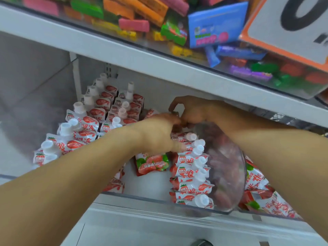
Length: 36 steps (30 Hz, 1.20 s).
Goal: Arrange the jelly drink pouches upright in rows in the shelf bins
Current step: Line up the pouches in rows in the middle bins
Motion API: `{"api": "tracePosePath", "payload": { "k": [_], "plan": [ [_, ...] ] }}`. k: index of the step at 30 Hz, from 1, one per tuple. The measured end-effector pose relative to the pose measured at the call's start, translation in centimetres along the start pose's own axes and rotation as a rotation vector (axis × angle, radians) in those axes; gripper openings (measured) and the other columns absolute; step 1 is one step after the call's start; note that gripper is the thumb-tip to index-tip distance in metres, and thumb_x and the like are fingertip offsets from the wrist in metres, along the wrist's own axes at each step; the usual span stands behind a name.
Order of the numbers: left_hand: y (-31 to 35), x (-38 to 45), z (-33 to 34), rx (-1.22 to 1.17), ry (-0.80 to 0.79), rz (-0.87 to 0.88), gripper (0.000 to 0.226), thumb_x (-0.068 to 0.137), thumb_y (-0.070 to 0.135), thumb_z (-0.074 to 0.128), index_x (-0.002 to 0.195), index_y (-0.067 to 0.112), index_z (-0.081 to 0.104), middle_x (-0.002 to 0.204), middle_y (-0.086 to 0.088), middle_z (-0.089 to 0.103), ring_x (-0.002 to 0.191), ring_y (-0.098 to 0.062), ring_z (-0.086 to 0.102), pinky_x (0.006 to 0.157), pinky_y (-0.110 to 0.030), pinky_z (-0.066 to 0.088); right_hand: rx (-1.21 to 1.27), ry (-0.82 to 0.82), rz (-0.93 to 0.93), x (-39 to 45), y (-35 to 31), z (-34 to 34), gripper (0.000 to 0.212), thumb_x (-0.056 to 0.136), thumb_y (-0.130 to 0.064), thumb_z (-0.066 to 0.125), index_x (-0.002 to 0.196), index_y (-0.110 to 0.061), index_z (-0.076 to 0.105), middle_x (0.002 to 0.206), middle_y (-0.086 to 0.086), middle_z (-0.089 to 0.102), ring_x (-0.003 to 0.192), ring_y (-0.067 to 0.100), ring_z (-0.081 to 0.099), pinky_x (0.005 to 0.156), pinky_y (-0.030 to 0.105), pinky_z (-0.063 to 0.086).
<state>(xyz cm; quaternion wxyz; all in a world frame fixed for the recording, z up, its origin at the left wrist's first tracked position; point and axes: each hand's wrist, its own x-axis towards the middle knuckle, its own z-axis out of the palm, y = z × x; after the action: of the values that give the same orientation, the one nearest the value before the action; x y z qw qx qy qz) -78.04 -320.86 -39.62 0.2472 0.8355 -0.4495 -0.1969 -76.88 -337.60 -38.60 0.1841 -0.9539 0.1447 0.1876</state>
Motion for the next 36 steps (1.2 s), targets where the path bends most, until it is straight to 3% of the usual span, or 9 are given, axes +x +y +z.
{"api": "tracePosePath", "payload": {
  "k": [5,8,12,16,19,21,25,30,36],
  "plan": [
    [-0.6,-1.2,-1.4,0.220,0.231,-0.108,0.037,0.087,0.049,0.060,0.099,0.014,0.067,0.105,-0.004,0.065,0.095,-0.021,0.060,0.077,-0.028,0.047,0.007,0.048,0.000,-1.1,-0.4,0.5,0.064,0.077,-0.015,0.080,0.131,-0.017,0.045,0.111,0.009,0.061,0.091,0.025,0.066,0.075,0.034,0.060],
    [-1.0,-1.0,-1.6,0.264,0.358,-0.160,0.041,0.087,0.051,0.058,0.097,0.012,0.061,0.101,-0.010,0.061,0.093,-0.028,0.058,0.073,-0.031,0.045,0.008,0.061,-0.015,-2.1,-0.7,0.6,0.053,0.076,-0.016,0.080,0.124,-0.007,0.059,0.112,0.011,0.066,0.095,0.028,0.068,0.084,0.043,0.059],
    [-0.9,-0.4,-2.4,0.233,0.261,-0.207,0.054,0.089,0.040,0.061,0.130,0.009,0.044,0.126,-0.013,0.051,0.113,-0.030,0.053,0.094,-0.039,0.047,0.043,0.129,0.056,-3.5,-1.0,0.2,0.031,0.077,-0.006,0.073,0.107,-0.006,0.067,0.100,0.012,0.069,0.083,0.024,0.068,0.062,0.027,0.057],
    [-1.3,-0.3,-2.2,0.181,0.262,-0.223,0.062,0.088,0.048,0.060,0.128,0.005,0.042,0.118,-0.014,0.060,0.104,-0.029,0.059,0.086,-0.039,0.051,0.132,0.246,0.100,-4.6,-1.3,-0.2,0.026,0.077,-0.004,0.069,0.102,-0.008,0.066,0.089,0.006,0.069,0.065,0.011,0.065,0.045,0.013,0.046],
    [-1.4,-0.3,-2.0,0.118,0.322,-0.258,0.082,0.086,0.051,0.062,0.142,0.004,0.026,0.120,-0.016,0.061,0.104,-0.030,0.062,0.084,-0.038,0.053,0.446,0.164,0.075,-4.8,-1.5,0.3,0.038,0.080,0.005,0.064,0.114,-0.012,0.057,0.104,0.012,0.066,0.081,0.025,0.072,0.069,0.035,0.062],
    [-1.6,-0.4,-2.3,-0.020,0.396,-0.295,0.085,0.088,0.047,0.062,0.147,0.004,0.019,0.126,-0.014,0.060,0.109,-0.030,0.061,0.084,-0.031,0.050,0.550,0.069,0.025,-5.1,-1.6,0.4,0.032,0.082,0.006,0.066,0.105,-0.015,0.059,0.106,0.011,0.068,0.097,0.029,0.070,0.086,0.045,0.059],
    [-1.3,-0.5,-2.6,-0.127,0.491,-0.238,0.053,0.087,0.048,0.063,0.123,0.009,0.056,0.119,-0.008,0.065,0.107,-0.025,0.061,0.080,-0.023,0.042,0.584,-0.047,-0.083,-5.6,-1.4,0.3,0.020,0.085,-0.002,0.068,0.101,-0.013,0.066,0.105,0.003,0.072,0.110,0.024,0.064,0.097,0.043,0.052],
    [-0.4,-0.6,-2.1,-0.107,0.474,-0.204,0.035,0.086,0.037,0.069,0.111,0.014,0.063,0.100,-0.002,0.064,0.082,-0.018,0.055,0.071,-0.024,0.040,0.259,-0.062,-0.156,-6.3,-0.6,0.9,0.024,0.075,-0.017,0.084,0.094,-0.022,0.071,0.088,-0.007,0.074,0.084,0.009,0.068,0.077,0.025,0.051],
    [-0.5,-0.6,-2.8,0.010,0.594,-0.183,0.036,0.088,0.032,0.067,0.120,0.014,0.062,0.118,-0.007,0.063,0.104,-0.021,0.060,0.083,-0.025,0.042,-0.331,-0.050,-0.022,-6.7,-1.9,0.9,0.038,0.080,-0.051,0.070,0.098,-0.019,0.074,0.096,-0.003,0.072,0.088,0.017,0.066,0.079,0.028,0.053]
  ]
}}
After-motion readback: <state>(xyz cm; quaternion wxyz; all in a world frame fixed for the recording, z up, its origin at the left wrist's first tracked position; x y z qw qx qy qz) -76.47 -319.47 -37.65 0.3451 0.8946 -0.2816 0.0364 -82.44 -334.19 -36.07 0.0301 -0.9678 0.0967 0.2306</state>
